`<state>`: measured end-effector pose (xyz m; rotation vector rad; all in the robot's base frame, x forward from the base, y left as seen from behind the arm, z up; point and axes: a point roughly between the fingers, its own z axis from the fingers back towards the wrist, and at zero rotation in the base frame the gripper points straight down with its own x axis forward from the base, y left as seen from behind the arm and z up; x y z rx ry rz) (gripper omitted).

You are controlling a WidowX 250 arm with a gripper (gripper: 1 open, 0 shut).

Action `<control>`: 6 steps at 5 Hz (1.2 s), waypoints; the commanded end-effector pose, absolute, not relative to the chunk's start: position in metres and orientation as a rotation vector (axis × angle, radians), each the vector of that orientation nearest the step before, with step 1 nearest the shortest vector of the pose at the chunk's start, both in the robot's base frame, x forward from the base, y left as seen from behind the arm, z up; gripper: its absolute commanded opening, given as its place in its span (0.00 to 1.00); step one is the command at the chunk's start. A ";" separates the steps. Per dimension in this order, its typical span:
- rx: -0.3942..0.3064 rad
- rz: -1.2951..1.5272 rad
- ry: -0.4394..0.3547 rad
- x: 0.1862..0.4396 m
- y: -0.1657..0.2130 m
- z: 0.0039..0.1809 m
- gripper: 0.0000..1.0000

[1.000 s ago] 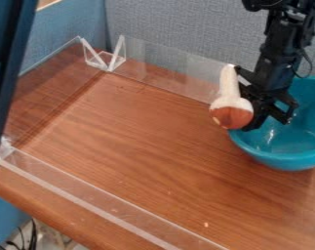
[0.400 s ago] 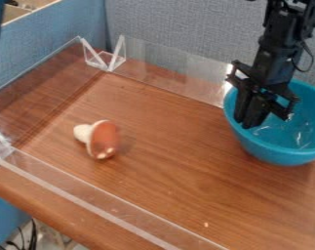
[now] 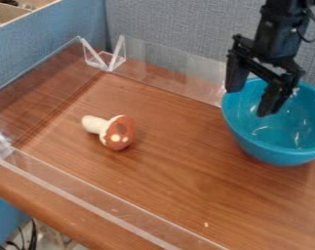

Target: Put the mushroom in the blue bowl

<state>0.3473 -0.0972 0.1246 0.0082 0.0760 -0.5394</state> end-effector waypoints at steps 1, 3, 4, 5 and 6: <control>0.013 -0.521 -0.027 0.339 -0.077 0.154 1.00; 0.008 -0.567 -0.054 0.333 -0.067 0.148 1.00; 0.004 -0.611 -0.066 0.328 -0.063 0.150 1.00; 0.006 -0.582 -0.079 0.318 -0.050 0.147 1.00; 0.010 -0.562 -0.089 0.305 -0.031 0.142 1.00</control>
